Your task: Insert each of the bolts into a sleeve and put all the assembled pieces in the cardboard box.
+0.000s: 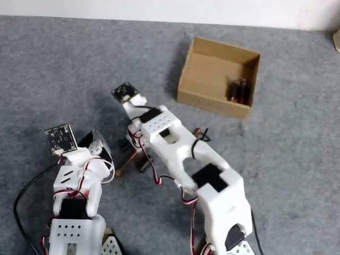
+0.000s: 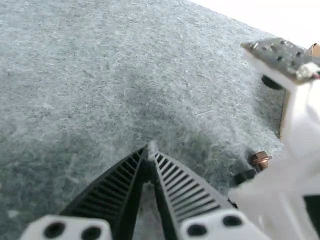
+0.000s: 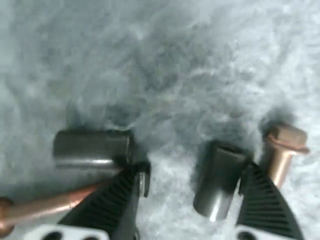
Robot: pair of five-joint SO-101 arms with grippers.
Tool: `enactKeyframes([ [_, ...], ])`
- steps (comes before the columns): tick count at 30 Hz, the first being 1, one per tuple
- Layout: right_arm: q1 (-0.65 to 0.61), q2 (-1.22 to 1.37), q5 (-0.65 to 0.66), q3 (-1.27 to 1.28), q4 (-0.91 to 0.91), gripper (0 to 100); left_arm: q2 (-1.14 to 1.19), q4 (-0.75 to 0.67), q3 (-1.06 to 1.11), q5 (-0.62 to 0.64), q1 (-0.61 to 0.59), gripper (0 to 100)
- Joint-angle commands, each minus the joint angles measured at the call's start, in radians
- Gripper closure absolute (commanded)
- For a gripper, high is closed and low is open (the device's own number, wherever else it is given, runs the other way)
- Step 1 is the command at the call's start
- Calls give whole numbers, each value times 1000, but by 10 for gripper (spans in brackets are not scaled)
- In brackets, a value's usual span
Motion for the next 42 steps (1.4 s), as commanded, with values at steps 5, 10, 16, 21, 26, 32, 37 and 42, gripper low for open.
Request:
enactKeyframes([
  [5, -8, 62, -49, -81, -21, 753, -8, -3, -51, 6, -8, 993],
  [10, -8, 62, -49, -81, -21, 981, -8, -3, -51, 6, -8, 993],
  [16, -8, 62, -49, -79, -15, 995, -8, -3, -51, 6, -8, 993],
  [21, -10, 39, -49, -114, 102, 995, -8, -3, -50, 6, -7, 993],
  [26, 7, -94, -49, -137, 197, 995, -8, -3, -50, 6, -7, 993],
  [32, 48, -300, -43, -104, 275, 995, -8, -3, -48, 6, -5, 993],
  [37, 120, -498, -41, -21, 317, 995, -8, 2, -47, 3, 47, 993],
  [42, 186, -731, -40, 125, 321, 995, -1, 0, -54, 3, 58, 993],
])
